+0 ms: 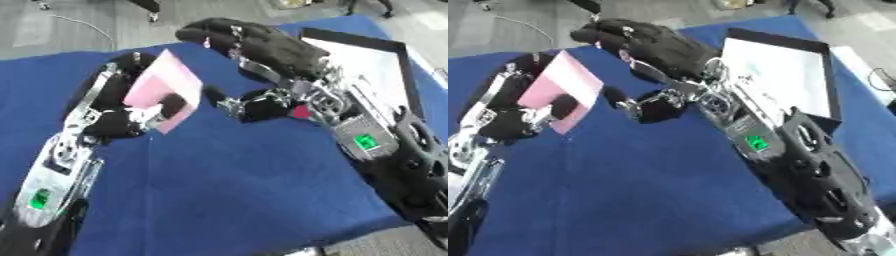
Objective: Pick up the objects with one hand, pass them to the other hand, and then place them into the box on the other side of the table.
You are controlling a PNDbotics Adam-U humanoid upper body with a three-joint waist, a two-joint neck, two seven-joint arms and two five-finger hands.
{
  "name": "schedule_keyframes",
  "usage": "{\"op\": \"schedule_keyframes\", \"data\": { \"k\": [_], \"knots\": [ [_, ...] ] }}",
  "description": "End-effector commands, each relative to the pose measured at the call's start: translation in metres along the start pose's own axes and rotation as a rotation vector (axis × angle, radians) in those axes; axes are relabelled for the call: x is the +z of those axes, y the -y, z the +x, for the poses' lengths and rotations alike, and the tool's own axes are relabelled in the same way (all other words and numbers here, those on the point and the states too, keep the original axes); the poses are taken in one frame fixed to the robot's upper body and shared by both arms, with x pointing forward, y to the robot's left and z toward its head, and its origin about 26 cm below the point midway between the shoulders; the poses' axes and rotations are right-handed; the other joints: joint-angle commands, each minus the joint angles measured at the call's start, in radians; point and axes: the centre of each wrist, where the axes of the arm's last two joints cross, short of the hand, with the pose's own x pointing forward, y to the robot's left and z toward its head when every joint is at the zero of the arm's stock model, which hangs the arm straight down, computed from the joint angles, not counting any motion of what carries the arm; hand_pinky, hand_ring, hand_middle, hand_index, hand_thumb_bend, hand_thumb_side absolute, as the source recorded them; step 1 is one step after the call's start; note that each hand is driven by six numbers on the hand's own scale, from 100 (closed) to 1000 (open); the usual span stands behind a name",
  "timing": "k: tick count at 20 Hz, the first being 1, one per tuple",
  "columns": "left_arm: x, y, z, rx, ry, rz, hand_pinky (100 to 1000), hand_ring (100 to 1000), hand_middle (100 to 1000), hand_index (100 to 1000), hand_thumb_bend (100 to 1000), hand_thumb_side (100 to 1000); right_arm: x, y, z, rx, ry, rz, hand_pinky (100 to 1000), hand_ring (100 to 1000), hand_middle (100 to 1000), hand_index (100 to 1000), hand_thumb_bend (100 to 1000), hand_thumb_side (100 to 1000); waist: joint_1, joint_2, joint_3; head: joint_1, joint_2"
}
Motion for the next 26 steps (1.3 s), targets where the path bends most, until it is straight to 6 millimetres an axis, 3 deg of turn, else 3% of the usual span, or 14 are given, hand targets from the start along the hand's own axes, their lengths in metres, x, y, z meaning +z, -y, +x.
{"op": "schedule_keyframes", "data": {
  "k": [1,9,26],
  "knots": [
    [-0.004,-0.002,0.007,0.031,0.014,-0.02,519,364,329,506,398,179,0.001,0.013,-0.001,0.077,0.041,-0.01,902,944,926,1000,100,157,-0.016,0.003,0.002,-0.001,-0.003],
    [-0.009,0.0,0.006,0.06,-0.004,-0.05,519,362,328,506,401,177,-0.003,0.017,0.001,0.118,0.124,0.007,937,932,929,997,100,187,-0.022,0.006,0.011,-0.016,-0.003],
    [-0.026,0.01,0.004,-0.07,-0.015,-0.193,517,348,311,500,416,192,-0.006,0.02,0.003,-0.057,0.172,0.082,830,981,879,1000,100,166,-0.033,0.015,0.022,-0.046,-0.003]
  ]
}}
